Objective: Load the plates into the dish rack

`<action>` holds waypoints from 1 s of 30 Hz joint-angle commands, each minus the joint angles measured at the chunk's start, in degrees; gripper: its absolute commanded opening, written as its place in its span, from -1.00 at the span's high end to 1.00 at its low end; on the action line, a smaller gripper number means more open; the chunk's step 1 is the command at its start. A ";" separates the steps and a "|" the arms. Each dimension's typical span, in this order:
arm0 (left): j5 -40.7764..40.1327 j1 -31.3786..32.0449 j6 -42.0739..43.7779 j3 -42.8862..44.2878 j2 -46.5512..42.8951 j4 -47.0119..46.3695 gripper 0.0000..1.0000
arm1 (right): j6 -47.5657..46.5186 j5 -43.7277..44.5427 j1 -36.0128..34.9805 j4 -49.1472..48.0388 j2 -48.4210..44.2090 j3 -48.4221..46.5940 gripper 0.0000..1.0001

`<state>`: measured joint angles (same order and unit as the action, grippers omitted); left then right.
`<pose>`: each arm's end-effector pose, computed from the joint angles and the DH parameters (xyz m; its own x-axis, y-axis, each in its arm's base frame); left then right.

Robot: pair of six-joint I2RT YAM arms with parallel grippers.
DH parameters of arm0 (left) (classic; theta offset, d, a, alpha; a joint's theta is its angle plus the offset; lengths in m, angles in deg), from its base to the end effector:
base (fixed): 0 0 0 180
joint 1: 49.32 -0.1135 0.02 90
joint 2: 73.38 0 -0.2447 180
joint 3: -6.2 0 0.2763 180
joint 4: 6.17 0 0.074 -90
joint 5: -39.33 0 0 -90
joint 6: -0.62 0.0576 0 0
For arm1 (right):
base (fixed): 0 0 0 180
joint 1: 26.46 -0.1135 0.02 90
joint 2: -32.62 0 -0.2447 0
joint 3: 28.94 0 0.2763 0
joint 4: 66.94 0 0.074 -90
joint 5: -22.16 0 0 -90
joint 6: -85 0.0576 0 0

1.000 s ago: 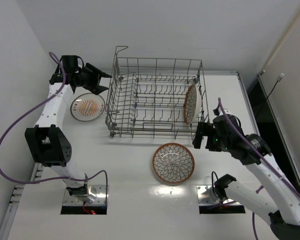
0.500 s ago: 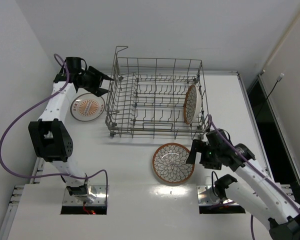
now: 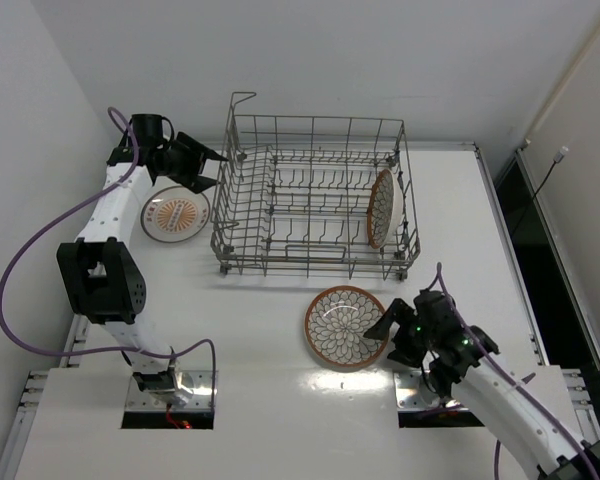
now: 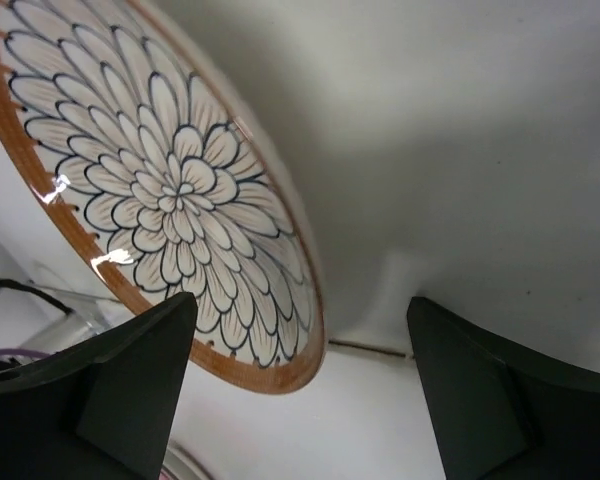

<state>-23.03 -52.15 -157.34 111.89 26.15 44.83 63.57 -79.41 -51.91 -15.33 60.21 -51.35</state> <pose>0.4247 -0.0058 0.2963 -0.5283 -0.8483 0.0371 -0.5459 0.3058 -0.7800 0.1302 0.0748 0.0928 -0.7602 0.6482 -0.0439 0.5132 0.6406 0.5712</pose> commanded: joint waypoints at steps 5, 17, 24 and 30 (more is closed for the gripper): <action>0.57 -0.16 0.99 -0.51 -1.97 -1.19 -0.11 | 10.25 -0.03 0.84 -9.25 -5.01 8.89 -0.48; 0.57 -0.16 0.99 -2.18 -3.64 -1.72 -0.11 | 7.54 -0.03 1.90 -9.83 5.63 7.68 1.00; 0.05 -0.16 0.99 -2.70 -4.16 -1.72 -0.11 | -0.54 6.12 1.90 9.74 4.92 -8.81 1.00; 0.05 -0.16 0.99 -2.70 -4.16 -1.72 -0.11 | -8.02 9.20 1.37 26.64 6.69 -25.69 1.00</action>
<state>-23.53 -52.15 -156.88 109.40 25.08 43.96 59.77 -71.11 -50.47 1.52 68.28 -68.53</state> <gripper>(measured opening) 0.553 0.067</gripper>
